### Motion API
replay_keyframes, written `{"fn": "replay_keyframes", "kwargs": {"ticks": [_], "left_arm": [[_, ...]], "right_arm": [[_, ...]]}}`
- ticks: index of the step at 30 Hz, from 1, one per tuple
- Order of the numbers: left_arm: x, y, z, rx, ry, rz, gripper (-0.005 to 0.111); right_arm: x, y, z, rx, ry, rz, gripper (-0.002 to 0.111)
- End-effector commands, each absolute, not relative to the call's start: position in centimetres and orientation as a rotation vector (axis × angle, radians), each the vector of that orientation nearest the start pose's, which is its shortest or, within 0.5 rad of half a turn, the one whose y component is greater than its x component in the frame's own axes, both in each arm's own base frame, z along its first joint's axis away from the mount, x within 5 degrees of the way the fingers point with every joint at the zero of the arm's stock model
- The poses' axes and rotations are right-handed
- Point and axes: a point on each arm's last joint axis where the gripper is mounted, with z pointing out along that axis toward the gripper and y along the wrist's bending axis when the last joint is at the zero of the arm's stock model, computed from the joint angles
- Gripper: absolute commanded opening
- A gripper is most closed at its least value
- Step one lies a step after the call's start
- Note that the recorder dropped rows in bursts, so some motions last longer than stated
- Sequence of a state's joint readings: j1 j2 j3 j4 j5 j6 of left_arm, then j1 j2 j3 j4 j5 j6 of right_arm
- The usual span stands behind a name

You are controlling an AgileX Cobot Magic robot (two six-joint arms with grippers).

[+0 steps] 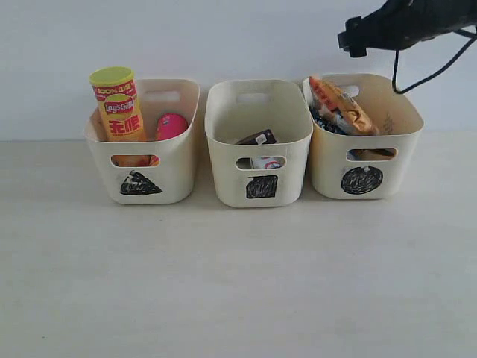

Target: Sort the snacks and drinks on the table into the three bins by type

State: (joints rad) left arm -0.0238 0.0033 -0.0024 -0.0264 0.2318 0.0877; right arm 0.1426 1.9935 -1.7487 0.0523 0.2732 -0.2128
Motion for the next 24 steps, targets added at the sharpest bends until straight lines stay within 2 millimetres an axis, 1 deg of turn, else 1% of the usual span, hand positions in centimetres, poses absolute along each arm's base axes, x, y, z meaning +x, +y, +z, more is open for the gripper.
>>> {"fn": "replay_keyframes", "kwargs": {"ticks": [1, 2, 3, 4, 5, 6, 7, 8, 10, 11, 13, 15, 16, 18, 22, 24], "left_arm": [[5.5, -0.2, 19.2, 0.077, 1.715, 0.027, 0.004], [5.5, -0.2, 19.2, 0.077, 1.715, 0.027, 0.004], [5.5, -0.2, 19.2, 0.077, 1.715, 0.027, 0.004], [5.5, -0.2, 19.2, 0.077, 1.715, 0.027, 0.004], [5.5, -0.2, 19.2, 0.077, 1.715, 0.027, 0.004], [5.5, -0.2, 19.2, 0.077, 1.715, 0.027, 0.004], [5.5, -0.2, 19.2, 0.077, 1.715, 0.027, 0.004], [5.5, -0.2, 19.2, 0.077, 1.715, 0.027, 0.004], [5.5, -0.2, 19.2, 0.077, 1.715, 0.027, 0.004], [5.5, -0.2, 19.2, 0.077, 1.715, 0.027, 0.004], [5.5, -0.2, 19.2, 0.077, 1.715, 0.027, 0.004], [5.5, -0.2, 19.2, 0.077, 1.715, 0.027, 0.004], [5.5, -0.2, 19.2, 0.077, 1.715, 0.027, 0.004], [5.5, -0.2, 19.2, 0.077, 1.715, 0.027, 0.004], [5.6, -0.2, 19.3, 0.076, 1.707, 0.027, 0.004], [5.6, -0.2, 19.3, 0.076, 1.707, 0.027, 0.004]], "right_arm": [[46.5, 6.6, 32.3, -0.336, 2.058, -0.009, 0.072], [46.2, 6.5, 32.1, -0.342, 2.092, -0.007, 0.065], [45.8, 6.5, 31.8, -0.357, 2.160, -0.006, 0.043], [45.5, 6.2, 31.6, -0.361, 2.202, -0.008, 0.030], [45.1, 5.5, 31.0, -0.347, 2.290, -0.005, -0.001], [44.9, 5.1, 30.7, -0.317, 2.335, 0.005, 0.001], [44.5, 3.7, 30.2, -0.265, 2.420, 0.005, 0.001], [44.4, 2.8, 30.1, -0.238, 2.447, 0.008, 0.001], [43.1, -0.4, 30.0, -0.085, 2.509, 0.088, 0.001], [42.7, -1.3, 30.2, -0.041, 2.503, 0.108, 0.001], [41.1, -3.4, 30.8, 0.067, 2.441, 0.132, 0.001], [39.0, -4.9, 31.4, 0.131, 2.356, 0.093, 0.001], [37.8, -5.2, 32.0, 0.145, 2.307, 0.070, 0.001], [35.4, -5.1, 32.1, 0.157, 2.225, 0.037, 0.001], [32.3, -4.7, 32.5, 0.231, 2.078, 0.049, 0.001], [30.4, -4.5, 32.7, 0.258, 1.998, 0.041, 0.001]]}}
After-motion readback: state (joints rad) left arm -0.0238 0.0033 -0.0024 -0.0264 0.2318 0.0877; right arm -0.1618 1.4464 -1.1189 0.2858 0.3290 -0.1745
